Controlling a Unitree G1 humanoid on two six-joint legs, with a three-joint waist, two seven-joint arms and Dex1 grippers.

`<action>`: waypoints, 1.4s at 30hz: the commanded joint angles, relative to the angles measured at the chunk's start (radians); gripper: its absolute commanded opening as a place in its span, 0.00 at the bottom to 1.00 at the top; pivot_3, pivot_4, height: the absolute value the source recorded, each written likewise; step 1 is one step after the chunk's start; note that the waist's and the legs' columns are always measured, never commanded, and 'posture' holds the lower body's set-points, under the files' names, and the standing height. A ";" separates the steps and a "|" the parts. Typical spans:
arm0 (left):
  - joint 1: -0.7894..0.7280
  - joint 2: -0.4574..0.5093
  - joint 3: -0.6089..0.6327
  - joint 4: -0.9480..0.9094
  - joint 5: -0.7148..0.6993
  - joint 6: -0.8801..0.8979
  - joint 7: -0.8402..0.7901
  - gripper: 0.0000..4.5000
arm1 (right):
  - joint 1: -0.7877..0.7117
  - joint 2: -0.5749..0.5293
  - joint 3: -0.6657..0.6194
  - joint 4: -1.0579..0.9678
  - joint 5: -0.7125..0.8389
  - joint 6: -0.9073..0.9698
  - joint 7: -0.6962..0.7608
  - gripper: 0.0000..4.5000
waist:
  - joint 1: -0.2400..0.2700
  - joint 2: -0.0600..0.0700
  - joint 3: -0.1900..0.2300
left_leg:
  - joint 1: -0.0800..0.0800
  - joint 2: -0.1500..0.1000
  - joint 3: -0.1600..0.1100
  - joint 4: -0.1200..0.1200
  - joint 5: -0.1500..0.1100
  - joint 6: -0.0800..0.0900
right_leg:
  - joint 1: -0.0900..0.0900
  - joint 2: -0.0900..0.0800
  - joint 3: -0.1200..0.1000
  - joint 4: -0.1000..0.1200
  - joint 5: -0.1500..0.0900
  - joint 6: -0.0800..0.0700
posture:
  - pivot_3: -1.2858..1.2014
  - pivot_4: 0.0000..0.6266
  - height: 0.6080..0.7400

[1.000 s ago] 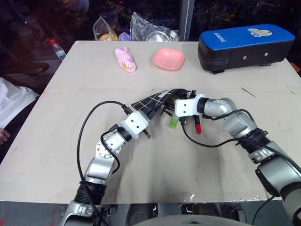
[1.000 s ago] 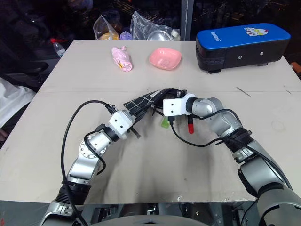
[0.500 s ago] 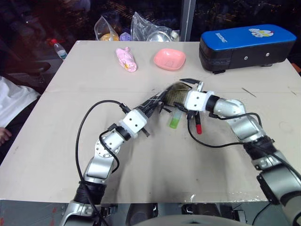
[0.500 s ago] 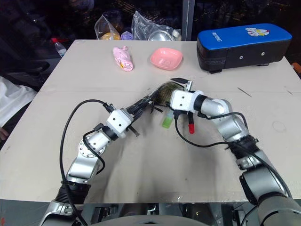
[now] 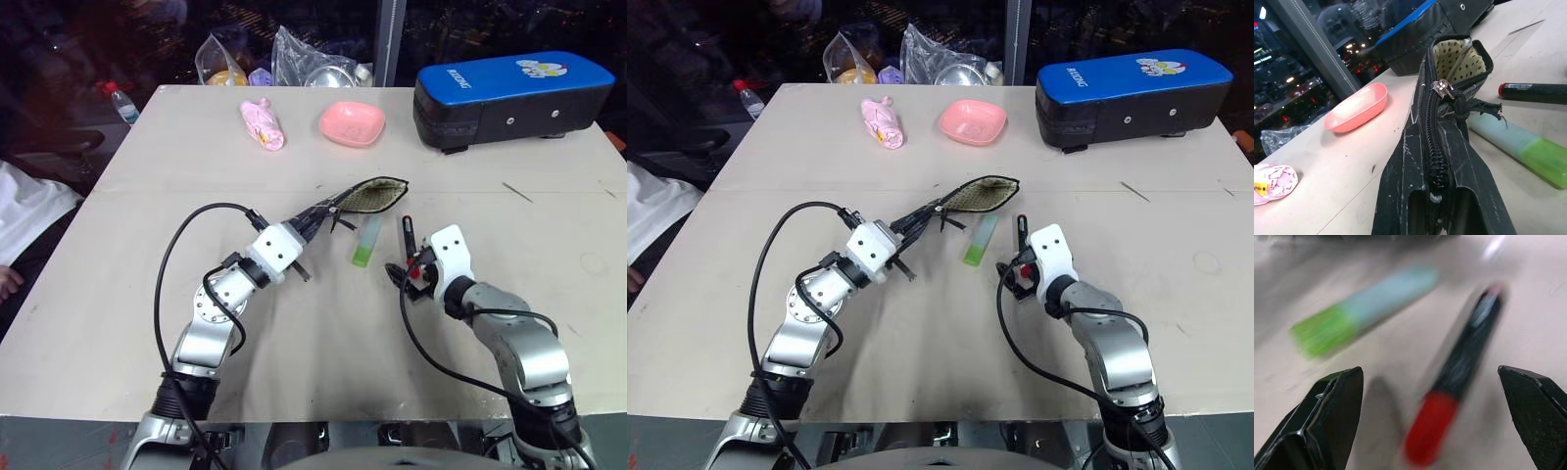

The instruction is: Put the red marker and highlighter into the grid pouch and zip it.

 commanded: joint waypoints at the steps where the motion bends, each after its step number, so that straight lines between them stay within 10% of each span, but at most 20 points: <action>1: -0.014 0.004 0.012 -0.026 -0.022 -0.001 -0.005 0.00 | -0.004 -0.019 -0.046 -0.030 0.016 0.033 -0.024 0.69 | 0.001 0.000 0.000 | 0.000 0.000 0.000 0.000 0.000 0.000 | 0.000 0.000 0.000 0.000 0.000 0.000 | 0.52 0.24 1.00; 7: -0.018 0.005 0.014 -0.026 -0.023 0.005 -0.005 0.00 | -0.023 -0.038 -0.066 -0.022 0.021 0.018 -0.054 0.07 | 0.000 0.000 0.000 | 0.000 0.000 -0.001 0.000 0.000 0.000 | 0.000 0.001 0.000 0.000 0.000 0.000 | 0.52 0.24 1.00; 15: -0.011 0.002 0.016 -0.045 -0.019 0.025 0.010 0.00 | -0.104 -0.280 -0.224 0.060 0.055 -0.161 0.077 0.06 | 0.002 -0.001 0.000 | 0.000 -0.001 0.000 0.000 0.000 0.001 | 0.000 0.000 0.001 -0.001 0.000 0.000 | 0.52 0.24 1.00; 23: -0.033 0.002 -0.002 -0.047 -0.014 0.035 -0.002 0.00 | -0.295 -0.653 -0.136 0.324 0.037 -0.806 0.538 0.06 | -0.003 -0.001 0.001 | 0.001 0.000 0.000 0.000 -0.002 0.003 | 0.000 0.005 0.002 -0.001 0.000 0.000 | 0.52 0.24 1.00; 42: -0.036 -0.030 -0.047 -0.075 0.011 0.033 0.014 0.00 | -0.689 -0.496 0.189 0.823 -0.200 -1.345 0.685 0.06 | -0.004 0.000 0.002 | 0.002 0.001 0.003 0.001 0.000 0.000 | 0.000 0.004 0.004 0.000 0.000 0.000 | 0.52 0.24 1.00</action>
